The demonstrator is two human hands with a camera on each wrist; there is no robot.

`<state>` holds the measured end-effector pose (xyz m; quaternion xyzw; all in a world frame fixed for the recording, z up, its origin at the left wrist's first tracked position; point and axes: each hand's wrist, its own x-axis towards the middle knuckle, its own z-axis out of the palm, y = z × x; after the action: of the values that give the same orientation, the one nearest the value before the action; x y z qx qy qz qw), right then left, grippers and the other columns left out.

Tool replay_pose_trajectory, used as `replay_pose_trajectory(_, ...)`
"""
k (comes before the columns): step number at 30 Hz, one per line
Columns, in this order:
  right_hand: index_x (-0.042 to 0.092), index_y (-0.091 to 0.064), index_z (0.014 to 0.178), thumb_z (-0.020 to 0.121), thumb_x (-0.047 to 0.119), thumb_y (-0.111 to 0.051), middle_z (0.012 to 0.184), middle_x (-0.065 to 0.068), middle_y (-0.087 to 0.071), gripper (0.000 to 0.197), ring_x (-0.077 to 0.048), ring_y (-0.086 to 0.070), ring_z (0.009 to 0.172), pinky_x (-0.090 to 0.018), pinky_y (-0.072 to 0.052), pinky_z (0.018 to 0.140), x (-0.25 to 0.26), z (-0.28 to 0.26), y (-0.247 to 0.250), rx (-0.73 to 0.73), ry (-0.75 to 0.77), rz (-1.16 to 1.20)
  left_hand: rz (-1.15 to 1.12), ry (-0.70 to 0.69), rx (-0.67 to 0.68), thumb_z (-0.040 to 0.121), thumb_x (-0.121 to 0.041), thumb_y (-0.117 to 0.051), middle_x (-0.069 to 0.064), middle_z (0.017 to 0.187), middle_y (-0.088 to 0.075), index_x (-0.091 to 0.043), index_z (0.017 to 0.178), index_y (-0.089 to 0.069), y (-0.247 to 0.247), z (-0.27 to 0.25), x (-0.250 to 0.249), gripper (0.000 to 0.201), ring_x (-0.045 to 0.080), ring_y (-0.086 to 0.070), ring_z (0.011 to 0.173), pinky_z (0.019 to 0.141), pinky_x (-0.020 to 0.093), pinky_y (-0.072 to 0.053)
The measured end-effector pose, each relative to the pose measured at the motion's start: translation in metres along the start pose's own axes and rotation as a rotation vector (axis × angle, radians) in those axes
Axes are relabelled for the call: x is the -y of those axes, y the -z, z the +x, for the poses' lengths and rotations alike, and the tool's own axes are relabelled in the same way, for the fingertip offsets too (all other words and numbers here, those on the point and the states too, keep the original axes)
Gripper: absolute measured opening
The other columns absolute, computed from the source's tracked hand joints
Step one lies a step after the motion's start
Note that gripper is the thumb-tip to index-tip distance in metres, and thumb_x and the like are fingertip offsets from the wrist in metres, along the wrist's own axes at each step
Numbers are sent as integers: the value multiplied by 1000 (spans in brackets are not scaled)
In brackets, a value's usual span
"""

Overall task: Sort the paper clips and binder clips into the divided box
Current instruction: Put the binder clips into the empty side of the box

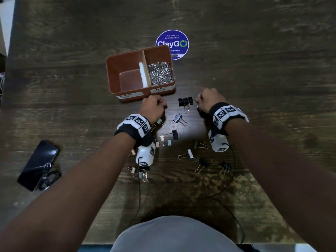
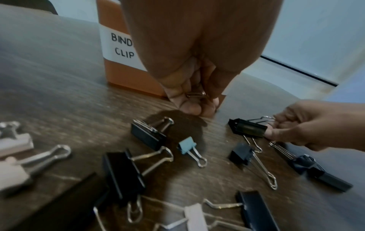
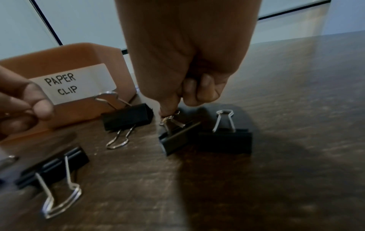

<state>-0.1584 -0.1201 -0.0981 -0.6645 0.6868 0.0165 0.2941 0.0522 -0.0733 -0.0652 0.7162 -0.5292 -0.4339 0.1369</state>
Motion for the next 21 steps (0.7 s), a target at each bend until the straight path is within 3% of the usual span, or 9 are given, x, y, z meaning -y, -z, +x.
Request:
replay_pose_trajectory(2, 10, -59, 89, 96, 14, -50, 95, -1, -60, 12, -18, -55, 86, -26, -43, 81, -5, -5, 10, -30, -45, 207, -29, 9, 52, 94, 0, -47, 3, 87, -70, -6, 94, -69, 5, -4, 1, 22, 13, -62, 72, 68, 27, -56)
replay_pose_trajectory(4, 16, -55, 87, 95, 16, -49, 91, 3, -56, 10, -17, -52, 87, -27, -41, 82, -14, -5, 21, -63, -150, 479, -100, 19, 109, 94, 3, -46, 9, 89, -71, -4, 95, -67, 10, -9, -1, 22, 10, -61, 64, 51, 18, -48)
replay_pose_trajectory(6, 18, -51, 79, 91, 7, -48, 82, 1, -54, 17, -19, -53, 76, -30, -48, 66, -16, -7, 37, -48, -277, 819, -204, 19, 160, 94, 5, -46, 14, 91, -70, -2, 98, -65, 19, -14, -7, 20, 14, -62, 67, 54, 20, -50)
replay_pose_trajectory(7, 15, -50, 78, 91, 1, -45, 77, -2, -53, 19, -16, -49, 65, -26, -44, 53, -13, -8, 48, -27, -306, 966, -244, 9, 179, 94, 6, -46, 15, 90, -69, -1, 100, -63, 25, -15, -11, 19, 16, -63, 69, 60, 24, -54)
replay_pose_trajectory(9, 9, -49, 81, 93, -3, -42, 75, -6, -54, 19, -11, -41, 54, -21, -32, 44, 1, -12, 70, 31, -262, 1084, -304, -36, 196, 92, 12, -47, 16, 88, -67, 0, 100, -62, 41, -11, -22, 21, 18, -65, 71, 70, 31, -57)
replay_pose_trajectory(13, 5, -57, 81, 93, 1, -51, 73, -8, -59, 13, -10, -49, 54, -21, -38, 49, 57, -14, 105, 137, -61, 935, -357, -81, 143, 91, 15, -45, 19, 89, -66, -1, 94, -60, 82, 10, -53, 22, 22, -69, 76, 70, 27, -58)
replay_pose_trajectory(17, 1, -65, 76, 90, 1, -54, 76, -13, -66, 18, -12, -61, 58, -26, -54, 62, 119, -3, 108, 92, 99, 627, -296, -52, 104, 94, 7, -47, 14, 84, -60, -7, 81, -60, 106, 25, -72, 23, 24, -61, 81, 75, 27, -53)
replay_pose_trajectory(19, 5, -71, 94, 89, 11, -56, 96, -13, -71, 18, -18, -67, 84, -32, -56, 83, 143, 2, 96, 34, 102, 415, -245, -56, 118, 96, 2, -48, 7, 79, -56, -12, 79, -59, 110, 23, -71, 25, 17, -56, 71, 72, 27, -51)
replay_pose_trajectory(21, 12, -68, 110, 88, 17, -56, 112, -8, -67, 25, -21, -63, 104, -32, -51, 93, 154, 2, 86, -36, 74, 321, -263, -55, 118, 97, -1, -47, 6, 76, -53, -10, 82, -59, 114, 22, -66, 21, 15, -51, 67, 75, 34, -46)
